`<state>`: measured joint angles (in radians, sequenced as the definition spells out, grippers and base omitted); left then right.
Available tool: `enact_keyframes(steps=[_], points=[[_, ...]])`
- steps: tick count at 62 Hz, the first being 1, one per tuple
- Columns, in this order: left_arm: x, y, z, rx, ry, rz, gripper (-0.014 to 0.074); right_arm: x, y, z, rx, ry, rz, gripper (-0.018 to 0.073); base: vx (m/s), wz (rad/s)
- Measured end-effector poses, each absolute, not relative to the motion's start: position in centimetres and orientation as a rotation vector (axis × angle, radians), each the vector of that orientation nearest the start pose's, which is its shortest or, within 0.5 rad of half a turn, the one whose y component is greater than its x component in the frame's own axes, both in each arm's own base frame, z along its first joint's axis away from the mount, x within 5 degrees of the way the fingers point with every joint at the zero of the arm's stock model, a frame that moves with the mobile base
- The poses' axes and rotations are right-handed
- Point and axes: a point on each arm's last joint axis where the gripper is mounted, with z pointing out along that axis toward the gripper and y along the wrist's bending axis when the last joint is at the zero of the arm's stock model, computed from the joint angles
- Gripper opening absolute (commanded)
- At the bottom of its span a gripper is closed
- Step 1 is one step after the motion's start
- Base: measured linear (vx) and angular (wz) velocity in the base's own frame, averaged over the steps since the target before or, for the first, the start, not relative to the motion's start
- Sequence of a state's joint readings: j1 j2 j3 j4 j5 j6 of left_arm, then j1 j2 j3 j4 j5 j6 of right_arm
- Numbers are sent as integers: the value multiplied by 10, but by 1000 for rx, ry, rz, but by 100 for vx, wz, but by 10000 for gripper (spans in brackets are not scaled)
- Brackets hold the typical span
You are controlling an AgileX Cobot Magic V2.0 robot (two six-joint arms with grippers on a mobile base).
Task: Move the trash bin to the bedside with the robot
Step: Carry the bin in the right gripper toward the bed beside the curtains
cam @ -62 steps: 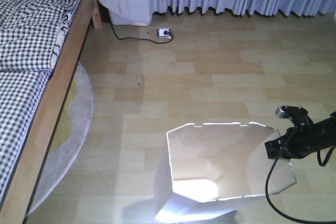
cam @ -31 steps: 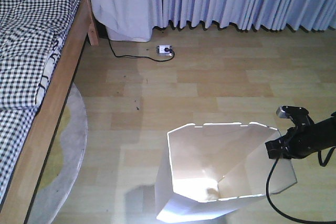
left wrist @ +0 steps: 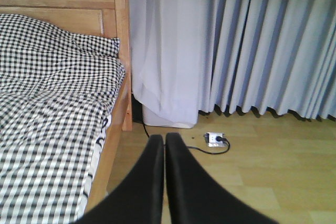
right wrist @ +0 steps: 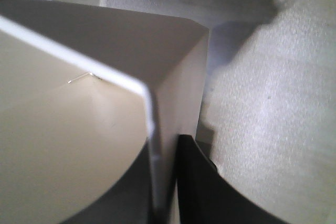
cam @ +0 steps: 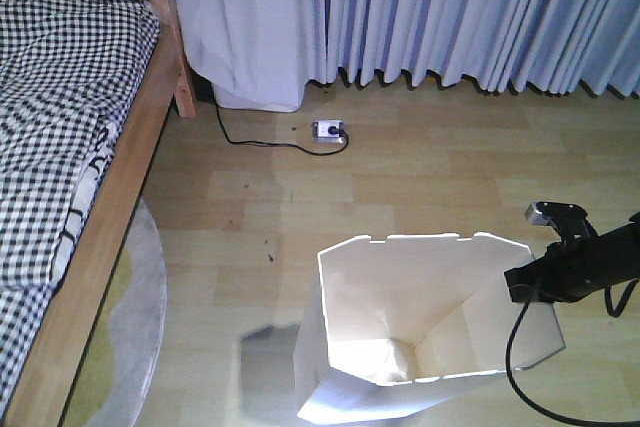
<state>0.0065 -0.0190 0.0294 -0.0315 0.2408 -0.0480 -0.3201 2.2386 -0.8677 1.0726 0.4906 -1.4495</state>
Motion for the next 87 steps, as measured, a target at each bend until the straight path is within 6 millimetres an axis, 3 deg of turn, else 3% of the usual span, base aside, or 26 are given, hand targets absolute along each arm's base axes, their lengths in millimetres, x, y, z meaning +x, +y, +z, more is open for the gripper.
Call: enact_keyframes(steps=[87], points=[[55, 0, 182, -68, 1734, -60, -6, 297, -59, 4, -172, 2892, 566, -6, 32, 2]])
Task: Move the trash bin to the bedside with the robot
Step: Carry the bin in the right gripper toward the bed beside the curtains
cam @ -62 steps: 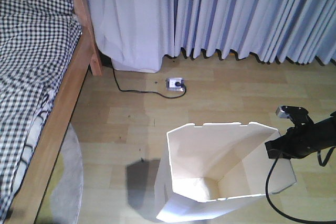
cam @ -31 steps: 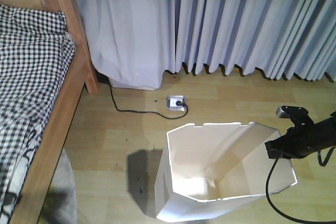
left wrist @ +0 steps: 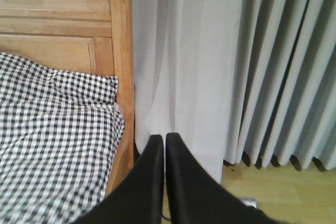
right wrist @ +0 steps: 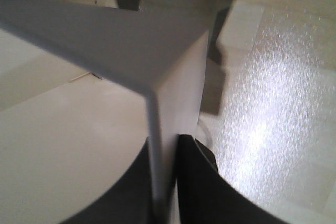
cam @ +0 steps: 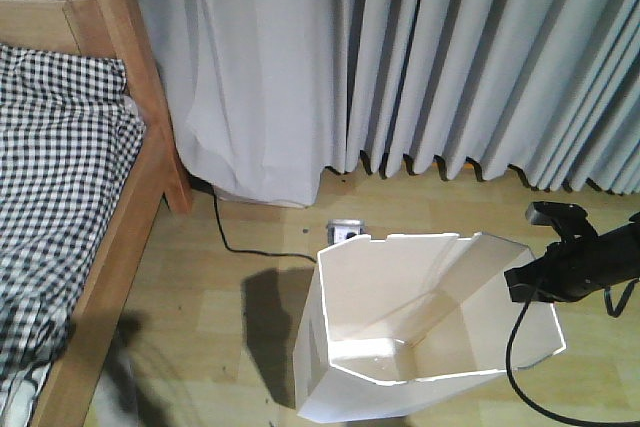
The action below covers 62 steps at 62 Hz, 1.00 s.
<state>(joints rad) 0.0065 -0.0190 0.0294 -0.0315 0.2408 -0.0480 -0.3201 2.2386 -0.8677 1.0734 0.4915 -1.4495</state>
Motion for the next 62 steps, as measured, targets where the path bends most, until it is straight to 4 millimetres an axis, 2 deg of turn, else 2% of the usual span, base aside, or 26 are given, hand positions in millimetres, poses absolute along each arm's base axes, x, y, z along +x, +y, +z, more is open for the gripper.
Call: enact_keyframes(steps=[30, 62], points=[[55, 0, 182, -68, 1734, -60, -6, 297, -59, 4, -167, 2891, 566, -6, 22, -2], [55, 0, 182, -68, 1734, -60, -6, 297, -59, 4, -167, 2891, 566, -6, 5, -2]])
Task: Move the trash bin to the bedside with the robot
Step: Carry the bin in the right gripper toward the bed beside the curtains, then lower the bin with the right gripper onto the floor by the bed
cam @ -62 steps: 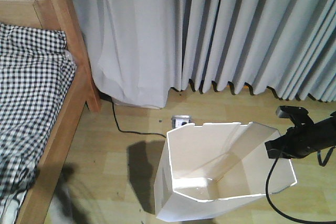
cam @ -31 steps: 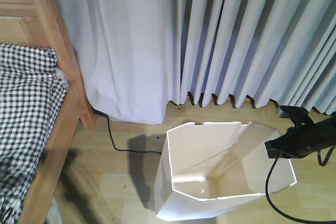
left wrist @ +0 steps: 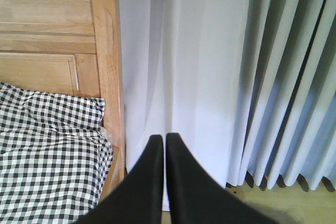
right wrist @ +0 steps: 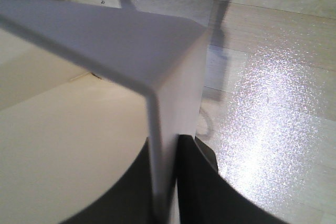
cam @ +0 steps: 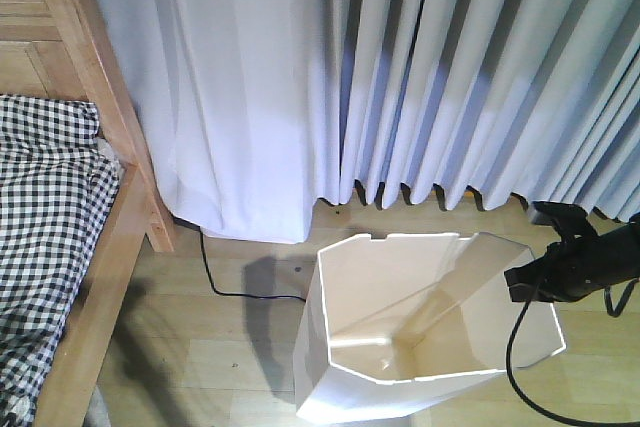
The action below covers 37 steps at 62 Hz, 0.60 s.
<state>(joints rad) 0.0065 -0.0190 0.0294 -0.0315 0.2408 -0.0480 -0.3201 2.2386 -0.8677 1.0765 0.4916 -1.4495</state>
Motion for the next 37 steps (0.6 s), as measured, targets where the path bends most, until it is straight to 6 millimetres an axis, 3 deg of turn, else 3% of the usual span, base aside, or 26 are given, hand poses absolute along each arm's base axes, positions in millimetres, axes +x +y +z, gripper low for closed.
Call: enact_keyframes(steps=[28, 37], points=[[55, 0, 182, -68, 1734, -60, -6, 298, -59, 4, -163, 2887, 564, -6, 0, 0], [55, 0, 182, -68, 1734, -60, -6, 308, -62, -6, -177, 2879, 556, -6, 0, 0]])
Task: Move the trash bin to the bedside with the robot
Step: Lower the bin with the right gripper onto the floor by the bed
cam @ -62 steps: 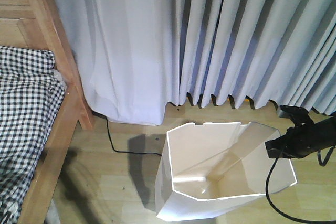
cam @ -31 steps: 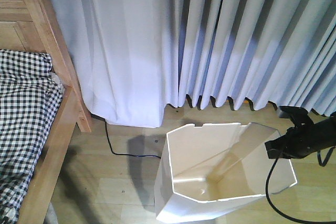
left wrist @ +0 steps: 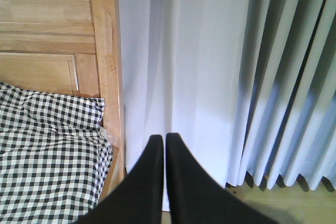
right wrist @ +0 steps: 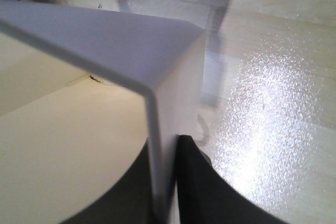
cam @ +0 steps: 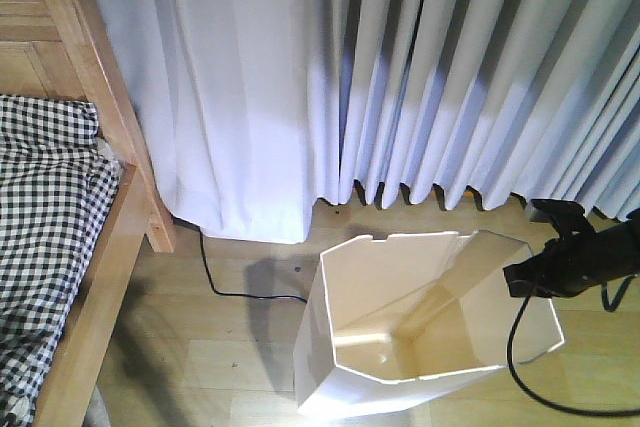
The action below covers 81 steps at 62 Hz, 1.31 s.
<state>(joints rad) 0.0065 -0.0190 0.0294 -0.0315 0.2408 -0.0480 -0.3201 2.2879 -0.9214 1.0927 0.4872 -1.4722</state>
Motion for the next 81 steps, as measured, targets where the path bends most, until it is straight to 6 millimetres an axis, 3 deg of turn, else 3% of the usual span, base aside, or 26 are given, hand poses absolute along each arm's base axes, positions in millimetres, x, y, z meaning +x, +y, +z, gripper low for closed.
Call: enact_keyframes(steps=[16, 33, 56, 70, 81], points=[[55, 0, 182, -68, 1734, -60, -6, 334, -74, -48, -103, 2893, 507, -6, 0, 0], [55, 0, 182, -68, 1734, -60, -6, 356, -85, -108, 7, 2917, 439, -6, 0, 0], [55, 0, 182, -68, 1734, -60, -6, 388, -47, -164, -71, 2907, 476, -6, 0, 0], [55, 0, 182, -68, 1734, -60, -6, 397, -45, -193, 79, 2890, 522, -6, 0, 0], [55, 0, 182, -68, 1734, -60, -6, 410, -42, -203, 90, 2856, 438, -6, 0, 0]])
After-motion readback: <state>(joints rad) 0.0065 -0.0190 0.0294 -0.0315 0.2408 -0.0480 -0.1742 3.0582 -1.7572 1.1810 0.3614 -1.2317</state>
